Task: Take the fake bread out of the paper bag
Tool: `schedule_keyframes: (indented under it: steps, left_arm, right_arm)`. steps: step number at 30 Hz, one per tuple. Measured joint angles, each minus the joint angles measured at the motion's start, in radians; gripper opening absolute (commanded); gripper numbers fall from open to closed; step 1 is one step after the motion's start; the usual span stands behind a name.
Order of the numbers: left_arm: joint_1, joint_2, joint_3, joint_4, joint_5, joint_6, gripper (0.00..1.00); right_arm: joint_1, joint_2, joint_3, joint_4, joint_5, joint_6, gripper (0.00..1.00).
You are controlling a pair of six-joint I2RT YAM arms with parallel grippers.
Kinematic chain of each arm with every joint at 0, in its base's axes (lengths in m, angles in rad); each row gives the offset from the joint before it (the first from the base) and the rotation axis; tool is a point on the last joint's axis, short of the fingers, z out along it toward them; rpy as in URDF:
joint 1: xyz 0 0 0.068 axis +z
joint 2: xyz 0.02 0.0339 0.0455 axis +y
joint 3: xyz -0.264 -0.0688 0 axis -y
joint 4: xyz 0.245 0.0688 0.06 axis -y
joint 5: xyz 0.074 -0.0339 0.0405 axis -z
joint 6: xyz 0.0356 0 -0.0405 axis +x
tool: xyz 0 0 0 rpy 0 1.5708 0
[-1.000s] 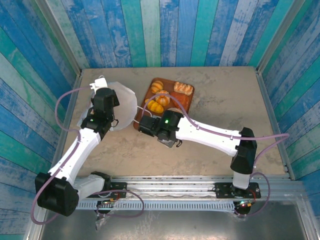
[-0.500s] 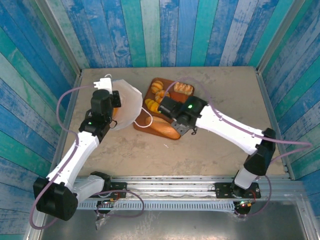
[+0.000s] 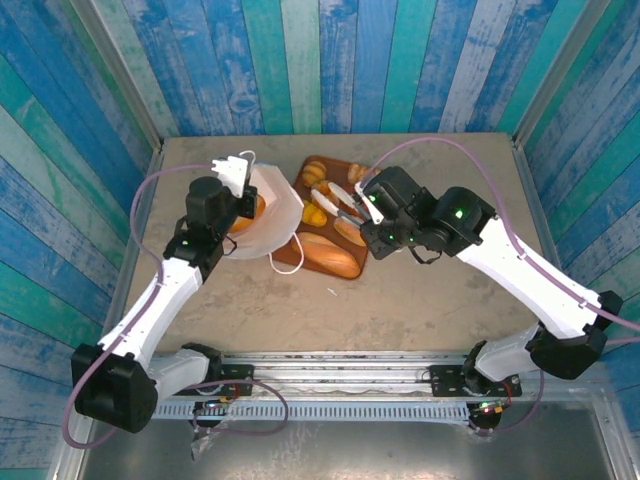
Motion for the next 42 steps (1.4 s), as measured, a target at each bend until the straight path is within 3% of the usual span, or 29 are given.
schedule_keyframes:
  steps: [10,30,42]
  left_arm:
    - [-0.002,-0.013,-0.116,0.127,0.045,0.004,0.01]
    - [-0.039,-0.09,-0.182,0.208,-0.013,-0.014,0.01]
    - [-0.067,-0.127,-0.24,0.256,-0.032,-0.014,0.01]
  right_arm:
    - [0.015,0.091,0.043,0.031,-0.152,-0.014,0.34]
    - [0.094,0.136,0.068,0.072,-0.196,-0.038,0.35]
    - [0.083,0.342,0.109,0.141,-0.268,0.014,0.35]
